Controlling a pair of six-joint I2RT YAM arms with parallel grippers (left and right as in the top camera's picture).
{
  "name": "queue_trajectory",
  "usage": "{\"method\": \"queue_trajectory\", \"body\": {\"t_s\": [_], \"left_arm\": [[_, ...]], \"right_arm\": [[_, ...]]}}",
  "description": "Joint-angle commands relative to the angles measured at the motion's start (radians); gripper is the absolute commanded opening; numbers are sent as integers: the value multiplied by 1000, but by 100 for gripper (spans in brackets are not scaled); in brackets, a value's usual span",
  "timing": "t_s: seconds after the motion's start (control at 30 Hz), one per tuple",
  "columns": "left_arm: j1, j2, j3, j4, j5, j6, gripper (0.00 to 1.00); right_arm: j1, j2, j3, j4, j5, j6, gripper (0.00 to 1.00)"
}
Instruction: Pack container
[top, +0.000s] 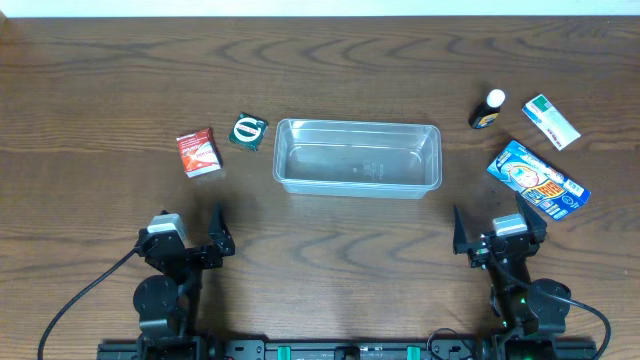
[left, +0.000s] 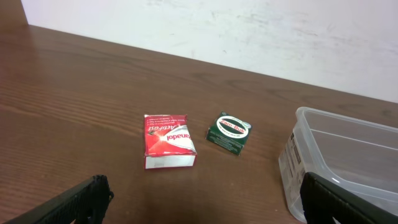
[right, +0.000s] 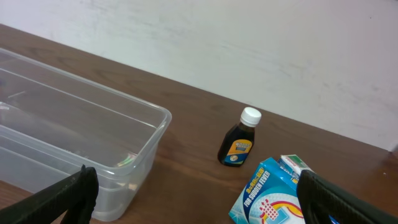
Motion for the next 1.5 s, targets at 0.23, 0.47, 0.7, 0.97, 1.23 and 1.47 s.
{"method": "queue_trajectory", "body": {"t_s": [0.23, 0.47, 0.7, 0.97, 1.23, 1.47], "left_arm": [[4, 0, -14, -35, 11, 2, 98], [4, 0, -14, -35, 11, 2, 98], [4, 0, -14, -35, 11, 2, 98], [4, 0, -14, -35, 11, 2, 98], [4, 0, -14, -35, 11, 2, 98], [4, 0, -14, -35, 11, 2, 98]], "right_arm": [[2, 0, -2, -5, 11, -13, 99], [2, 0, -2, -5, 10, -13, 99], [2, 0, -2, -5, 10, -13, 99], [2, 0, -2, 11, 10, -13, 99], [2, 0, -2, 21, 4, -10, 99], [2, 0, 6, 20, 42, 180, 99]]}}
